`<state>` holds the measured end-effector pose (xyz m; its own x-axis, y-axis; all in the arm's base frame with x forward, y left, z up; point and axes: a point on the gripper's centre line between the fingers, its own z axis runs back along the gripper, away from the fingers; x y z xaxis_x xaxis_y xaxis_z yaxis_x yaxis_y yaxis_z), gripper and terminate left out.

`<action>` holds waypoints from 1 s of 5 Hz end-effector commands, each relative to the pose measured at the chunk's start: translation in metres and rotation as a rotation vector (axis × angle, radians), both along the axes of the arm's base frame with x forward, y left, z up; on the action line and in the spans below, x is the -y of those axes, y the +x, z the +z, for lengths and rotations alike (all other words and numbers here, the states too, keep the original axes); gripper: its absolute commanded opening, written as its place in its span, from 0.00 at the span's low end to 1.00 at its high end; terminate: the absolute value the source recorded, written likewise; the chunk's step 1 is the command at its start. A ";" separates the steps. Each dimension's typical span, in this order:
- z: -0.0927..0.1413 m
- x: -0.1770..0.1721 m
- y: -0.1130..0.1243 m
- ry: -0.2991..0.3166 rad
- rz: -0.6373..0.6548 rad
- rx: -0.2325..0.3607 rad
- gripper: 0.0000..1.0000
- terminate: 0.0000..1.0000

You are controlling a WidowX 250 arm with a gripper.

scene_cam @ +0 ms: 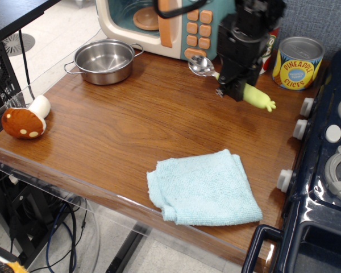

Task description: Picked up the ice cream scooper and moved it across the table

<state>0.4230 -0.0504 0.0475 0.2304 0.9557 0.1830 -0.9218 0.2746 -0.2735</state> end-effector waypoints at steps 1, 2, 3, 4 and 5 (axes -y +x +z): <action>0.011 0.010 0.017 0.008 -0.010 0.051 0.00 0.00; 0.005 0.008 0.021 0.004 -0.001 0.036 0.00 0.00; 0.003 0.004 0.025 0.004 0.007 0.023 0.00 0.00; 0.005 0.000 0.025 -0.015 0.053 0.014 1.00 0.00; 0.006 -0.002 0.024 -0.007 0.084 0.008 1.00 0.00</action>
